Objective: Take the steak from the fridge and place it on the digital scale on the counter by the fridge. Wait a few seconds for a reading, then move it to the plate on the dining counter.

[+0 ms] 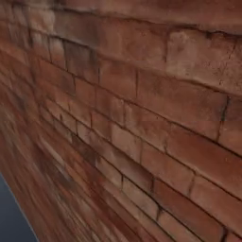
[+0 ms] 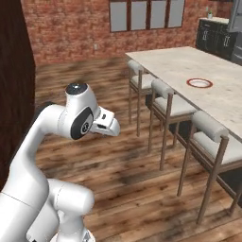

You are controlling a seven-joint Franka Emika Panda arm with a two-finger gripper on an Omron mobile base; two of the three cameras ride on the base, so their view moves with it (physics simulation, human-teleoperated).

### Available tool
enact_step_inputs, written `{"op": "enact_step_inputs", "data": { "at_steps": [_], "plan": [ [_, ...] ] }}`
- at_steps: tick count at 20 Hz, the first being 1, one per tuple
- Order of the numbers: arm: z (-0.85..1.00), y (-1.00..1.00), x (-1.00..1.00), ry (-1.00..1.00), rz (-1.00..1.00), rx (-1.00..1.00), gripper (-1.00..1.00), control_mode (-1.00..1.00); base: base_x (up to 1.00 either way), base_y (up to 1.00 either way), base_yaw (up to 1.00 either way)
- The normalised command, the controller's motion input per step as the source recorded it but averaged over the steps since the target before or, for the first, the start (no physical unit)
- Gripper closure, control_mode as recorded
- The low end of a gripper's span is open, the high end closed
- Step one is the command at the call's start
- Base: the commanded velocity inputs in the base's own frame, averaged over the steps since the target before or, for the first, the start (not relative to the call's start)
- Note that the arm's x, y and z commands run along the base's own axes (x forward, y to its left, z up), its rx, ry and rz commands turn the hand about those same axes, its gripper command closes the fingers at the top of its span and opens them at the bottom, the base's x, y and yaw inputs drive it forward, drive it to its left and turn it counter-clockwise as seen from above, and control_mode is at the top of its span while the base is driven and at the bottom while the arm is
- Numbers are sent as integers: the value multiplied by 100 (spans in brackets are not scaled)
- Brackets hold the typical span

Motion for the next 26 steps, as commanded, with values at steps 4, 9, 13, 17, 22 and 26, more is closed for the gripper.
{"op": "enact_step_inputs", "data": {
  "at_steps": [4, 9, 13, 17, 22, 26],
  "plan": [
    [0, 0, 0, 0, 0, 0, 100, 100, 100, 74, -49],
    [0, 0, 0, 0, 0, 0, 100, 100, 100, 79, -49],
    [0, 0, 0, 0, 0, 0, 100, 100, 100, 87, -49],
    [0, 0, 0, 0, 0, 0, 100, 100, 100, 91, -49],
    [0, 0, 0, 0, 0, 0, 100, 100, 100, 86, -48],
    [0, 0, 0, 0, 0, 0, 100, 100, 100, 73, -47]
  ]
}}
